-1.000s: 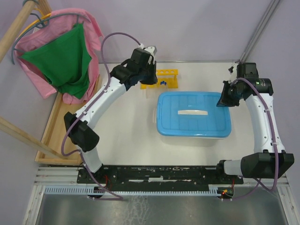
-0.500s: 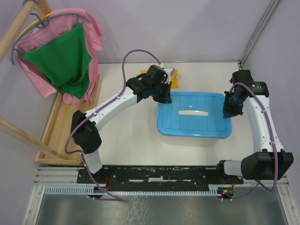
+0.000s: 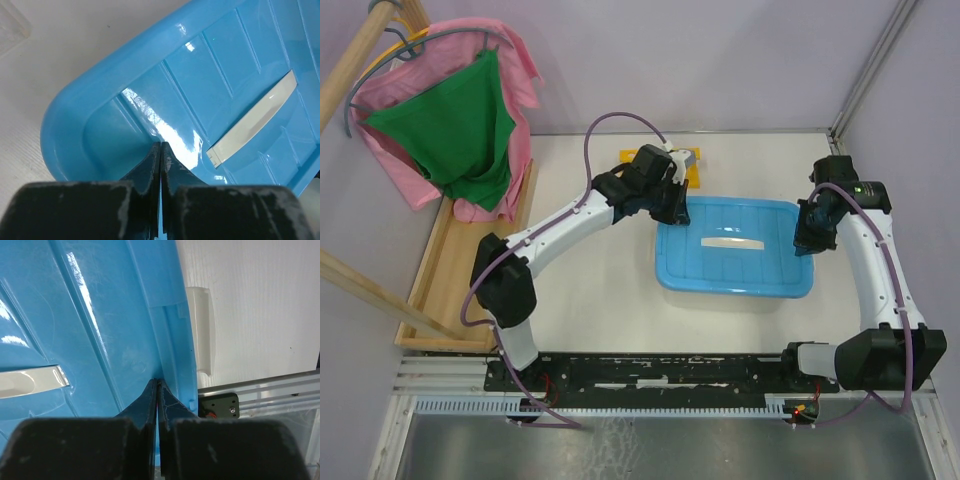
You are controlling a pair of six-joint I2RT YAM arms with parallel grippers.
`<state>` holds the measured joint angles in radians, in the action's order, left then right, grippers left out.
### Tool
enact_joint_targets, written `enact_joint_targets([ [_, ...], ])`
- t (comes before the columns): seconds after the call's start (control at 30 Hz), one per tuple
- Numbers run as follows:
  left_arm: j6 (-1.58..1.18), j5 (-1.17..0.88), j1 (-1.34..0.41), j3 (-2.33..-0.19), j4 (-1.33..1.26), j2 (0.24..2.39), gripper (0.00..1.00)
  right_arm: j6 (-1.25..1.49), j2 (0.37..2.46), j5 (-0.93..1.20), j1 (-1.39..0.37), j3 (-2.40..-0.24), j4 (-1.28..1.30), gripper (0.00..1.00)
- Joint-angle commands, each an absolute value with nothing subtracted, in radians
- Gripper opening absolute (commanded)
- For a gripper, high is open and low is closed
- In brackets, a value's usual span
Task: Organize the chemistry lab equipment
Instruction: Close the lid of the storage box.
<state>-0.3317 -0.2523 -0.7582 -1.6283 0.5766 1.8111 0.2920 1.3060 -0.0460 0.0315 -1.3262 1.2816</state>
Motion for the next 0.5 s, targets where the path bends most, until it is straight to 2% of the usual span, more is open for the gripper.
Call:
enact_joint_targets([
  [0.0,-0.283,-0.218,-0.756,-1.505,0.637,1.841,0.03,0.287,1.388,-0.115,0.035,-1.252,1.311,0.05],
  [0.2,-0.306,-0.224,-0.727,-1.386,0.601,1.833,0.03,0.285,1.414,-0.112,0.016,-1.261,1.301,0.05],
  [0.47,-0.334,-0.188,-0.71,-1.385,0.616,1.932,0.03,0.284,1.468,-0.109,-0.004,-1.241,1.283,0.06],
])
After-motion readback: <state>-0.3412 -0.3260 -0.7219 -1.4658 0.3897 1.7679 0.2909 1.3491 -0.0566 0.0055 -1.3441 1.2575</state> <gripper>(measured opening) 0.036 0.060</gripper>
